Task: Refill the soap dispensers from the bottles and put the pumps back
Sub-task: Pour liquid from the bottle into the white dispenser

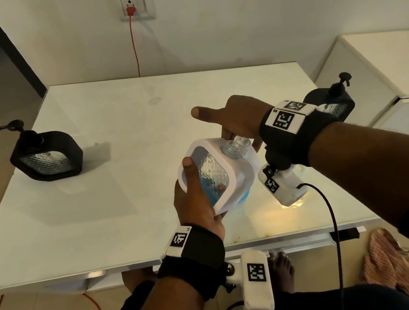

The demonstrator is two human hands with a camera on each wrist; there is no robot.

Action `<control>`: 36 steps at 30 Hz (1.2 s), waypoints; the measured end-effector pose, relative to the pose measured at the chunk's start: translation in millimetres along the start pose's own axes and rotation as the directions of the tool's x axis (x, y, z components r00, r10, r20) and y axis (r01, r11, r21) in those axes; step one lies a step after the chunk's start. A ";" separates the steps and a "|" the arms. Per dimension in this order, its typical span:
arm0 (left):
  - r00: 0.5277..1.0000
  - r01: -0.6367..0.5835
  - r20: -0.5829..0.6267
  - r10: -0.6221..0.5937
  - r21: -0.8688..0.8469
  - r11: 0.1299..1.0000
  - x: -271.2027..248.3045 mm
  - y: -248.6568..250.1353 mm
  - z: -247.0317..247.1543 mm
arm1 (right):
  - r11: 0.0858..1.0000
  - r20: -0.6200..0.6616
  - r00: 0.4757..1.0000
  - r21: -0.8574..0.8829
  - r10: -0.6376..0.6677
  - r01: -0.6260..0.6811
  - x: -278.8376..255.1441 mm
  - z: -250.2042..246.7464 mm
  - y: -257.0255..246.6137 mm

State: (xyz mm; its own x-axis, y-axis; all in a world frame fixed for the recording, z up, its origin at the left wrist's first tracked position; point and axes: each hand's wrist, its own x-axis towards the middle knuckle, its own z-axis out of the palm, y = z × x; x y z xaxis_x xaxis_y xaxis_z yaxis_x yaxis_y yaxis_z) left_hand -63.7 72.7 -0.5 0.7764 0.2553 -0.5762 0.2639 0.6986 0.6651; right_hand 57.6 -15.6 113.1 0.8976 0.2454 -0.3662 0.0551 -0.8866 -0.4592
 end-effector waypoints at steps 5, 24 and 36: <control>1.000 -0.011 -0.003 0.011 0.011 1.000 -0.4 1.9 -0.1 | 0.999 -0.055 0.998 -0.048 -0.019 0.016 0.1 2.7 -0.2; 1.000 -0.011 0.018 0.011 -0.016 1.000 -3.2 4.8 0.3 | 1.000 0.000 1.000 0.017 -0.015 0.015 1.1 -1.8 -2.2; 1.000 -0.001 0.004 0.002 -0.008 1.000 -1.9 4.6 -0.3 | 0.997 -0.050 0.998 -0.075 -0.034 0.031 -0.2 0.2 -1.0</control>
State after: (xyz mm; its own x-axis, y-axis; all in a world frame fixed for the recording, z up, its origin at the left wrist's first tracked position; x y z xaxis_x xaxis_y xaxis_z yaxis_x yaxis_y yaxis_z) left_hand -64.1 75.6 3.5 0.7791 0.2537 -0.5733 0.2580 0.7037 0.6620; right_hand 57.3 -14.7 113.6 0.9158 0.2559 -0.3096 0.1150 -0.9055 -0.4085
